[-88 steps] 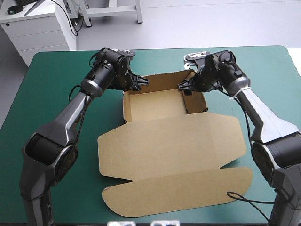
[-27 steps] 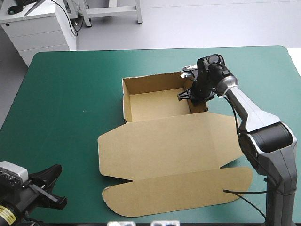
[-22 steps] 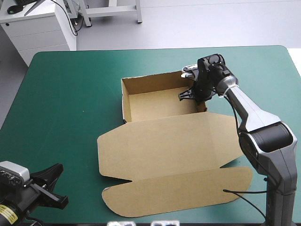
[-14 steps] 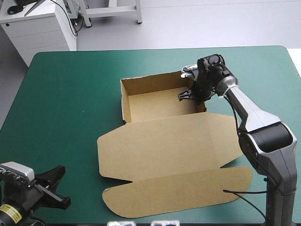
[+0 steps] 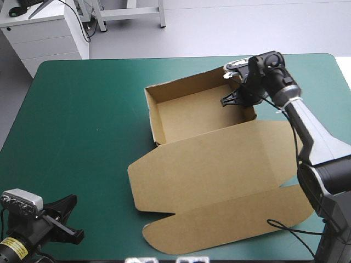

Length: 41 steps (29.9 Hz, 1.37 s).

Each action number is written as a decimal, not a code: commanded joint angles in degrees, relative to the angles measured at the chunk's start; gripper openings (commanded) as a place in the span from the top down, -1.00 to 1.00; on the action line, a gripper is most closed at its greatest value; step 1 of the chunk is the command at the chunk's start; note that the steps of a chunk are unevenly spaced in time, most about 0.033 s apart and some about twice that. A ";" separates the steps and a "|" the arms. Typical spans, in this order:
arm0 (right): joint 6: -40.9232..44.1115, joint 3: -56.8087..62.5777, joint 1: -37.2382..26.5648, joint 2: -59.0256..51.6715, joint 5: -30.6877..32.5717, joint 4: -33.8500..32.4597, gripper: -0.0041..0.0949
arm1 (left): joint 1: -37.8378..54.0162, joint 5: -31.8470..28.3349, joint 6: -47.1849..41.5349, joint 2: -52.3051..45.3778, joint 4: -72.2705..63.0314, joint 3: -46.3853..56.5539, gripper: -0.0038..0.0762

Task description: Fold the box

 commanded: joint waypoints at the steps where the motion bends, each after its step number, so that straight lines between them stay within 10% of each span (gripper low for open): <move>1: -1.16 -1.67 -4.45 -8.37 0.30 -4.60 0.96 | -0.36 -3.91 -0.54 0.81 -0.01 -1.20 0.92; 6: -1.16 -1.67 -14.76 -12.82 0.30 -9.05 0.96 | -0.36 -3.91 -0.54 0.81 -0.01 -1.20 0.92; 18: -3.18 -1.67 -42.92 -10.12 -3.87 5.59 0.96 | -0.36 -3.87 -0.54 0.81 -0.01 -1.20 0.92; 31: -3.97 -1.67 -46.78 2.68 0.28 10.44 0.92 | -0.36 -3.77 -0.54 0.81 -0.24 -1.20 0.92; 41: -5.90 -1.67 -46.78 2.88 0.28 10.80 -0.38 | -0.36 -3.89 -0.54 0.81 -0.24 -1.20 0.92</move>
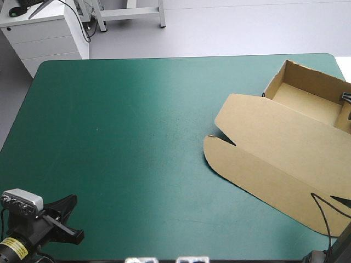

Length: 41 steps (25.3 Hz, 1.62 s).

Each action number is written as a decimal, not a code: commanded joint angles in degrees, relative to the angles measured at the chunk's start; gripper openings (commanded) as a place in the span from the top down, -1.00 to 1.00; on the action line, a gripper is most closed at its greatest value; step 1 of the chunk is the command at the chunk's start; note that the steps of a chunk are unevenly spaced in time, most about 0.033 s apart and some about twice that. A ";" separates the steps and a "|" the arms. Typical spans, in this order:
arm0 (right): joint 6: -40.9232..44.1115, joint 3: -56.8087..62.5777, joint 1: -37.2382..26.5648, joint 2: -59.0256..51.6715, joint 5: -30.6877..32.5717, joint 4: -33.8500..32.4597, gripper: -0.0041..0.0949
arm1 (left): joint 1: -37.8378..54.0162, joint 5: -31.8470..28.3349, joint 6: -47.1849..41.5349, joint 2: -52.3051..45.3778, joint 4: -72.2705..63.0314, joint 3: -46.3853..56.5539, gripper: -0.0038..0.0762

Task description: Fold the box

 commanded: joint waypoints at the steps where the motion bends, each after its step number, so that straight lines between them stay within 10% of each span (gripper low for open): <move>1: -0.44 -1.67 -0.38 -3.84 0.62 0.43 -0.46 | -0.36 -3.89 -0.49 0.81 -0.20 -1.20 0.92; 10: -6.66 -1.67 -0.11 -16.62 0.62 18.86 -0.40 | -0.36 -3.51 -0.49 0.81 -1.71 -1.20 0.92; 18: -15.25 -1.67 12.68 -35.80 0.51 27.35 0.94 | -0.36 -6.72 -0.38 0.81 -1.71 -1.20 0.92; 25: -18.33 10.78 36.71 -53.18 -10.37 21.14 0.91 | -0.36 -7.68 -0.38 0.81 -1.33 -1.20 0.92; 31: -12.12 46.63 38.32 -75.50 -31.22 10.64 0.91 | -0.36 -8.56 1.11 0.81 0.42 -1.20 0.92; 41: -11.89 73.65 38.32 -98.09 -39.77 8.85 0.91 | -0.36 -15.20 4.32 0.44 -0.33 5.41 0.92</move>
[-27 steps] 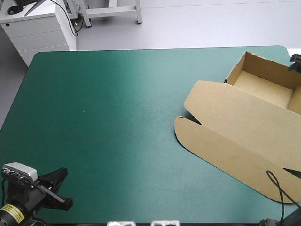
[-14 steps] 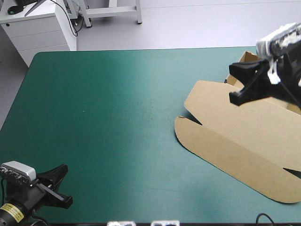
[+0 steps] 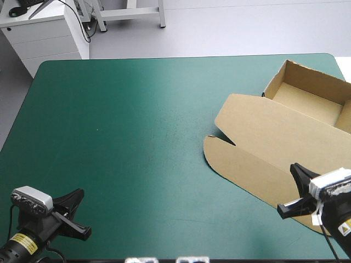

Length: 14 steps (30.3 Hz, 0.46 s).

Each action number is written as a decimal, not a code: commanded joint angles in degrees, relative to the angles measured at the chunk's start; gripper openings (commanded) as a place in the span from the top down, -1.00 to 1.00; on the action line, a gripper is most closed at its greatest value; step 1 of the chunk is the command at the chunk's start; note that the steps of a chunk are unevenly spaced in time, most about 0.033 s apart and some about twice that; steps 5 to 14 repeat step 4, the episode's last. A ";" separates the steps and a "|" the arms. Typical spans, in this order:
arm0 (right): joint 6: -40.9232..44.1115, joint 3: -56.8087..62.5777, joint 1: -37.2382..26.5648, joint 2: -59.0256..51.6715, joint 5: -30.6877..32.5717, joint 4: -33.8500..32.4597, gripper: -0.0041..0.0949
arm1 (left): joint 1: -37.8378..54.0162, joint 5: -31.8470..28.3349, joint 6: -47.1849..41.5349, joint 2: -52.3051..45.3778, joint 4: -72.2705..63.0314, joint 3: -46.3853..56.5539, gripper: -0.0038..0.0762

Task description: Fold the box

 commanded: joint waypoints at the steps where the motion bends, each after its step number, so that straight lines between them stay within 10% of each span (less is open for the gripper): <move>1: -0.79 2.88 0.16 -4.62 -5.70 -0.97 0.91 | -0.36 -6.52 0.11 0.03 -0.28 0.70 0.92; 14: -1.40 6.41 0.16 -8.51 -5.70 -1.92 0.96 | -0.36 -8.79 0.53 -1.49 -0.28 2.18 0.92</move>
